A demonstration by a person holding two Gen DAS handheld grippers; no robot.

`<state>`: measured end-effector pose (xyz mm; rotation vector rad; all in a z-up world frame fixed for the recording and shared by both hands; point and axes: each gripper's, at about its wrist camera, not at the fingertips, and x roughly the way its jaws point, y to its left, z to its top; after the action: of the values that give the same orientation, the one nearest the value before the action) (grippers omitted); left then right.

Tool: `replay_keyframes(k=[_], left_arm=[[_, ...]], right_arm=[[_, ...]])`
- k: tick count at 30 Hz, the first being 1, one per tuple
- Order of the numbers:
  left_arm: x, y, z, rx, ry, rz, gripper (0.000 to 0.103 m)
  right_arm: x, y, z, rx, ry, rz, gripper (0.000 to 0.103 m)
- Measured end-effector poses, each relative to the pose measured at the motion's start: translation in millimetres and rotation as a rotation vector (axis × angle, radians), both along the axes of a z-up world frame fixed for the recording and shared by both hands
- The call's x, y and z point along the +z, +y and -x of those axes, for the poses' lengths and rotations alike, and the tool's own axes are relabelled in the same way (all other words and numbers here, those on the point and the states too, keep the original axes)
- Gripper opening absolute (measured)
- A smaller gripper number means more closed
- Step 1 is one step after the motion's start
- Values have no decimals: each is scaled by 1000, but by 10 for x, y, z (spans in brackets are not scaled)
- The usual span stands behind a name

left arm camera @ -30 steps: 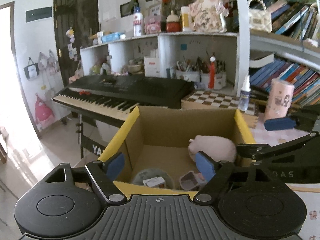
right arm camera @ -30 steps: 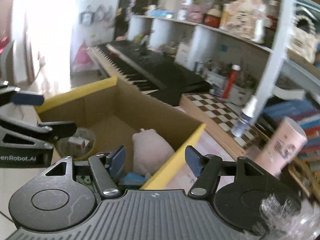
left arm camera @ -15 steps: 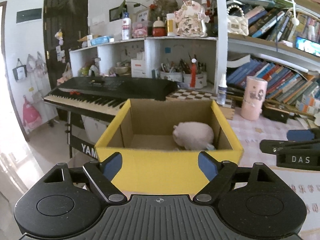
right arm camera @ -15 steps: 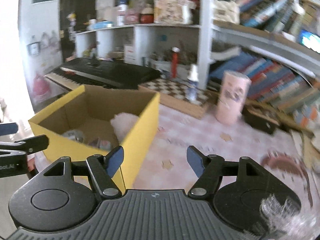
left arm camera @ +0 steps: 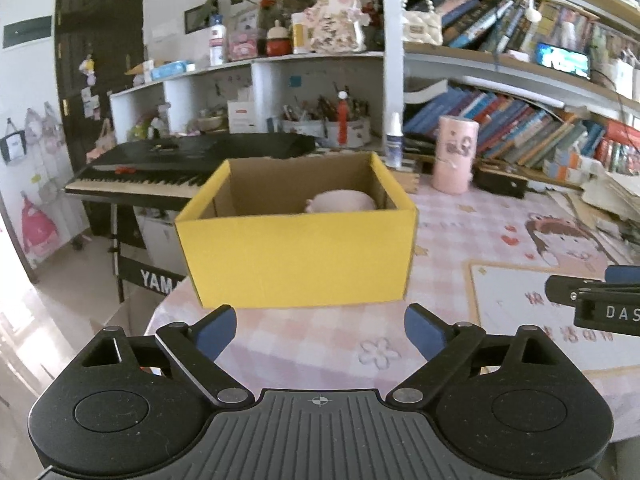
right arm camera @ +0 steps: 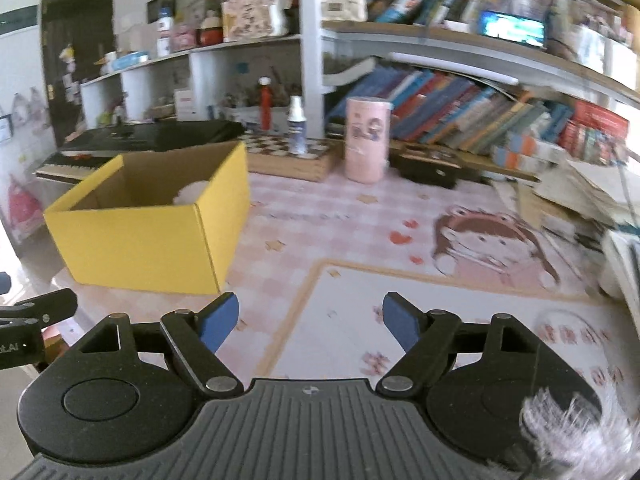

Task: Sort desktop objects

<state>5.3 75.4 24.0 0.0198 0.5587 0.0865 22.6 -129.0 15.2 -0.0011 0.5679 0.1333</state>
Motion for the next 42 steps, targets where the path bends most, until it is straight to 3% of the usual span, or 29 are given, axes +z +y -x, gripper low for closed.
replay_keyframes(k=[9, 15, 42], left_arm=[[-41, -176, 181, -59, 6, -36, 98], [-58, -271, 212, -81, 8, -37, 98], [-163, -501, 205, -114, 98, -48, 100]], right_arm=[[-100, -141, 342, -126, 50, -40, 91], [-124, -111, 483, -142, 39, 14, 103], [-171, -256, 580, -153, 82, 8, 103]])
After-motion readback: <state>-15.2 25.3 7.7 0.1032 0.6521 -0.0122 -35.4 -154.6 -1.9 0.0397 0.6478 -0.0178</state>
